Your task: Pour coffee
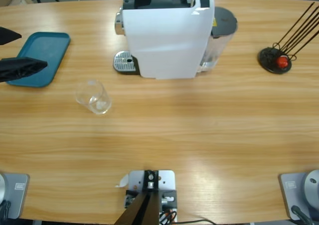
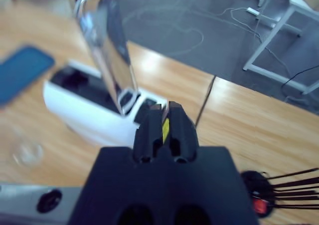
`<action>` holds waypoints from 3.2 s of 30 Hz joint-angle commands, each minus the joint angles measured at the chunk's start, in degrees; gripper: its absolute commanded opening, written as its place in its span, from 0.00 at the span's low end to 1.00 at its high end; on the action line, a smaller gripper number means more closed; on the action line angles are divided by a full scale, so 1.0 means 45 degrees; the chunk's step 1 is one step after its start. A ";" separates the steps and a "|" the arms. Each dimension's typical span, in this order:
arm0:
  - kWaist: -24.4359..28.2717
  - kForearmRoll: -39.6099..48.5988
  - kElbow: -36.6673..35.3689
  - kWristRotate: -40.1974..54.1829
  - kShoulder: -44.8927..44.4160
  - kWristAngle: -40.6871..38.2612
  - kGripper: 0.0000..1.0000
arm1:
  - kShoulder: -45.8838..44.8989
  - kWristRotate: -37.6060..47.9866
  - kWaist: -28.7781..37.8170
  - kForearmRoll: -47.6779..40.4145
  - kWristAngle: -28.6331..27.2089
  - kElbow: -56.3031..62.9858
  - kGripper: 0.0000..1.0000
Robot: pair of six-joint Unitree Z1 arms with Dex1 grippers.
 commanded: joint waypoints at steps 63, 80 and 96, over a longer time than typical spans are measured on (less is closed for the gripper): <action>-0.0471 0.0433 0.1103 -0.0674 -0.1192 0.1014 1.00 | 0.5801 0.9068 0.1125 -0.3826 0.0784 -0.2186 0.00; -0.0455 0.0437 0.1200 -0.0693 -0.1263 0.1014 1.00 | 0.8137 0.9052 0.0903 -0.4904 0.1819 -0.1409 0.00; -0.0459 0.0504 0.1341 -0.0826 -0.1306 0.1069 1.00 | 0.8864 0.8431 0.0903 -0.4107 0.2253 -0.0104 0.00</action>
